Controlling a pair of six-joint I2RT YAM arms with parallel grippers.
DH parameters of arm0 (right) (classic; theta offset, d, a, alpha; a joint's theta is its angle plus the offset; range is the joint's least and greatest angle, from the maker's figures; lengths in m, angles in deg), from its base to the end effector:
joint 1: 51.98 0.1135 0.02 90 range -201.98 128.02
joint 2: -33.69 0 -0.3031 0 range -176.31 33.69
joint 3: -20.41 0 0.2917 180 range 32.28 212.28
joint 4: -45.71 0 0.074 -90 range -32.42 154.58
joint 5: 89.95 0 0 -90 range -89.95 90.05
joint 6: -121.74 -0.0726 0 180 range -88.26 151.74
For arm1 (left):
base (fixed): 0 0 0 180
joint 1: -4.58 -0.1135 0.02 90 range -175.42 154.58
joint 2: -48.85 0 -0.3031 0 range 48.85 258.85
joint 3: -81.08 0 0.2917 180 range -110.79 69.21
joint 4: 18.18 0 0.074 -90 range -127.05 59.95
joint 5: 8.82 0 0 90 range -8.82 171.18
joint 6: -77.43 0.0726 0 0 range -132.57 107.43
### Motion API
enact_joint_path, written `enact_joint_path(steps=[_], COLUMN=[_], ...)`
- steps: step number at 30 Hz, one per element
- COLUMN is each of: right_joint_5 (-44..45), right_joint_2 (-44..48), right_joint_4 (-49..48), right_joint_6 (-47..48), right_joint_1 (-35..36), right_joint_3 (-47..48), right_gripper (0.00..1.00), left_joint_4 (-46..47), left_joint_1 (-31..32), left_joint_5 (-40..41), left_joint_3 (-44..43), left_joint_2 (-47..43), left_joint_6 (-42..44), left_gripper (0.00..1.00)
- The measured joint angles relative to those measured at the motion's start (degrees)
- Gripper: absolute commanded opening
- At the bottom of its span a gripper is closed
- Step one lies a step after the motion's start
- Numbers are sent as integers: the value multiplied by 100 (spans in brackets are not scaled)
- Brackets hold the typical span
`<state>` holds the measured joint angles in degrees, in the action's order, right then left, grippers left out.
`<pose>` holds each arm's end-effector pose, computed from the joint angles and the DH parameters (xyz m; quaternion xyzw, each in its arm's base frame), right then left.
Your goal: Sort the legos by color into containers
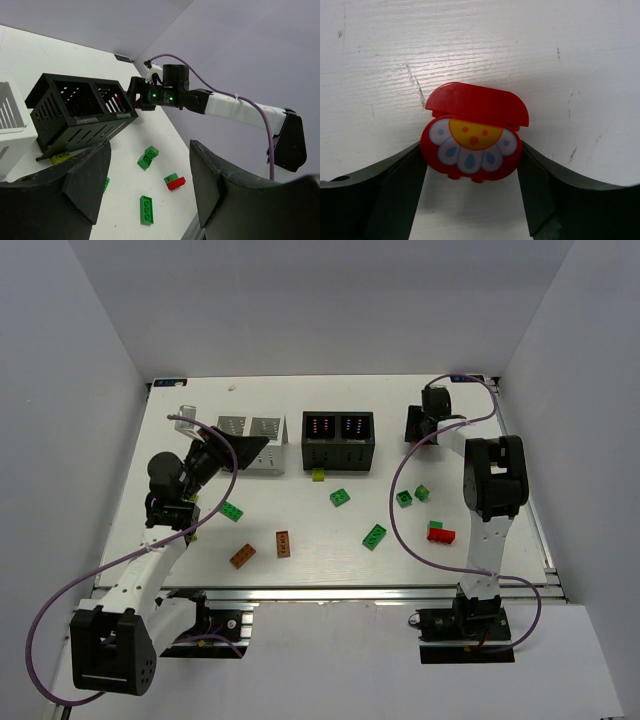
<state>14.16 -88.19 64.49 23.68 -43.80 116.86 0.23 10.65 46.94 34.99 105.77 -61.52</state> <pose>0.5440 0.0603 0.1449 0.0468 0.9143 -0.0575 0.3982 0.2681 -0.0696 0.3303 -0.0240 0.6670 -0.5041 0.5481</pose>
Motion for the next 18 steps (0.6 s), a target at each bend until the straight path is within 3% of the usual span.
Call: enact_joint_path(steps=[7, 8, 11, 16, 18], right_joint_5=[-264, -295, -387, -608, -750], right_joint_2=[-2, -2, 2, 332, 667], right_joint_4=[-2, -4, -7, -57, 0], right_joint_6=[-50, -50, -7, 319, 584], right_joint_1=[-125, -138, -170, -181, -181], right_joint_3=[0, 0, 0, -420, -750], right_gripper=[52, 43, 30, 16, 5], left_joint_4=[-28, -28, -31, -31, -33], left_joint_1=[42, 46, 87, 201, 280], left_joint_5=[-15, -15, -15, -28, -50], left_joint_3=[0, 0, 0, 0, 0], left_joint_2=[-2, 0, 0, 0, 0], left_joint_6=[2, 0, 2, 9, 24], left_gripper=[74, 74, 74, 74, 74])
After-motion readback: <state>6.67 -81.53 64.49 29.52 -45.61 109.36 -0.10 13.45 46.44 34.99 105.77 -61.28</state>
